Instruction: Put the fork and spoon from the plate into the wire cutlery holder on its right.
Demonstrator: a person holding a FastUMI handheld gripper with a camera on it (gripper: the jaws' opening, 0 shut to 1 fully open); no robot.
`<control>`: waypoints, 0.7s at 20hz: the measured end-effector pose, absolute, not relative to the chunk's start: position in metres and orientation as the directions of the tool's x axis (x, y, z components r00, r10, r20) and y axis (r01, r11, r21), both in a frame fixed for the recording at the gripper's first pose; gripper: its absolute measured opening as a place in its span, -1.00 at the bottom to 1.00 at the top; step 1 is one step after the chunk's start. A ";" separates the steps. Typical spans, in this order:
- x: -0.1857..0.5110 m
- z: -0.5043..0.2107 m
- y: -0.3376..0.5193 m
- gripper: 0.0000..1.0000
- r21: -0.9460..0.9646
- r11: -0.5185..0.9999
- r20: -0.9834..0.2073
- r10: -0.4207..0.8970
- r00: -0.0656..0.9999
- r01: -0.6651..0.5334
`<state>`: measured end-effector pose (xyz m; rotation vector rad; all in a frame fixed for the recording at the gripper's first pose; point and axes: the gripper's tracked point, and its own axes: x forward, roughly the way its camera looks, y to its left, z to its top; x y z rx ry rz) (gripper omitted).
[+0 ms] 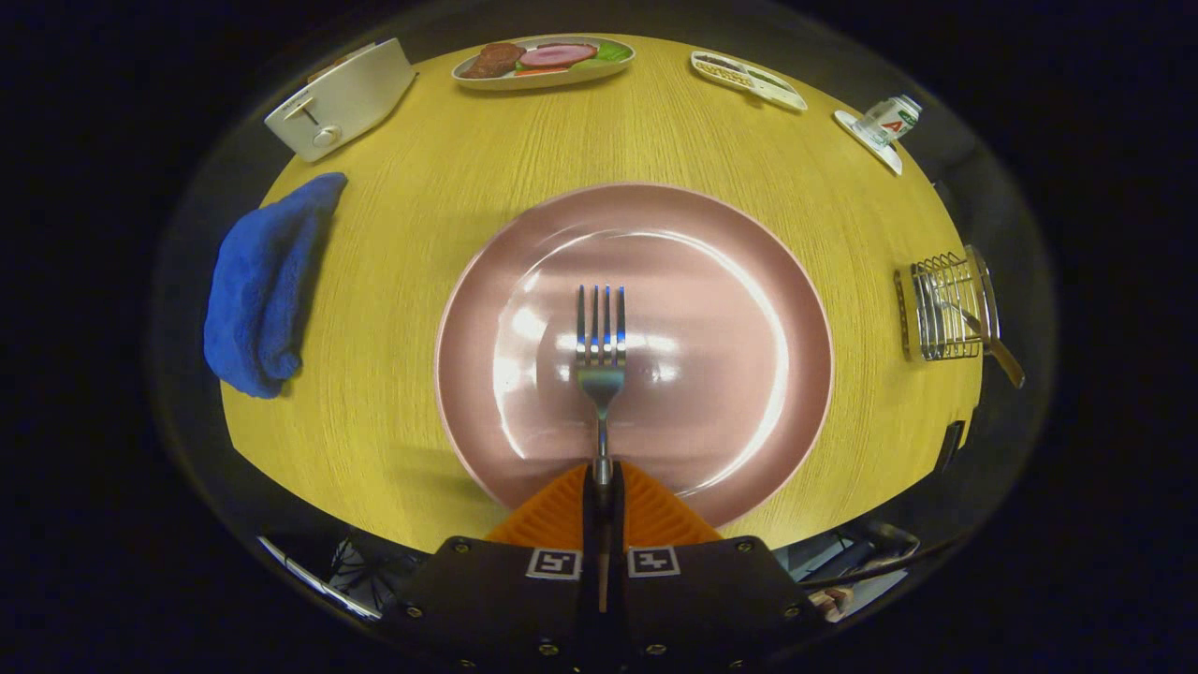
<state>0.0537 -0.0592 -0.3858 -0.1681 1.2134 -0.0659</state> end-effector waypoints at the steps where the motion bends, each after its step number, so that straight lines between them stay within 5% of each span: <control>1: 0.056 -0.385 -0.057 -0.92 -0.162 0.986 -0.924 -0.138 0.357 -0.039; 14: 0.089 -0.313 -0.090 -0.92 -0.232 0.972 -0.865 -0.218 0.452 0.024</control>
